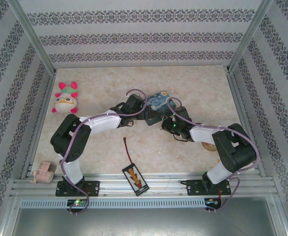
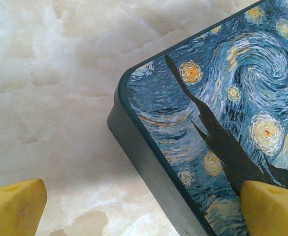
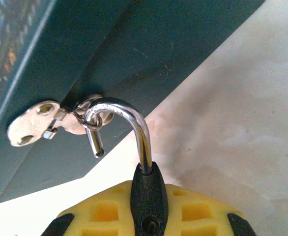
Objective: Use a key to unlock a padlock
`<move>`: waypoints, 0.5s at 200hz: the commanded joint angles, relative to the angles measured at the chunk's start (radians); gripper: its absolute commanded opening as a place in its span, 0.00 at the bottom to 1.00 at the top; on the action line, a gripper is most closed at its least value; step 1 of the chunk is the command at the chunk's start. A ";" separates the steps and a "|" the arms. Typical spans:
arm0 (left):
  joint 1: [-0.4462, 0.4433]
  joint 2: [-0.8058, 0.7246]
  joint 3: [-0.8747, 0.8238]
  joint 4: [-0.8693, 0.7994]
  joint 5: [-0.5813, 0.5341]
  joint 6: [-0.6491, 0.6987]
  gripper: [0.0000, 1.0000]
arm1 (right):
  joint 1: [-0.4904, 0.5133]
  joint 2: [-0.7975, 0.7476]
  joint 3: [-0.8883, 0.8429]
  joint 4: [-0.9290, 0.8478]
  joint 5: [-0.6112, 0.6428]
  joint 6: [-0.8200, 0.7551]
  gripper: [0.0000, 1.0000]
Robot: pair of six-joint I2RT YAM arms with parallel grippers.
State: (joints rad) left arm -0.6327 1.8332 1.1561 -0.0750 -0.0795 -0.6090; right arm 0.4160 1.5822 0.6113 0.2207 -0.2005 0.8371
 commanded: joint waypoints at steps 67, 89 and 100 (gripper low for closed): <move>0.028 0.015 -0.018 -0.158 -0.053 0.027 0.99 | -0.035 0.008 0.004 -0.037 0.013 -0.028 0.09; 0.028 0.013 -0.014 -0.163 -0.053 0.028 0.99 | -0.047 0.000 -0.005 -0.041 0.009 -0.031 0.14; 0.029 0.012 -0.014 -0.163 -0.048 0.029 0.99 | -0.055 -0.004 -0.011 -0.043 0.003 -0.034 0.15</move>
State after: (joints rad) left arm -0.6327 1.8332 1.1564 -0.0761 -0.0795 -0.6090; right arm 0.3958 1.5848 0.6121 0.2207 -0.2291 0.8101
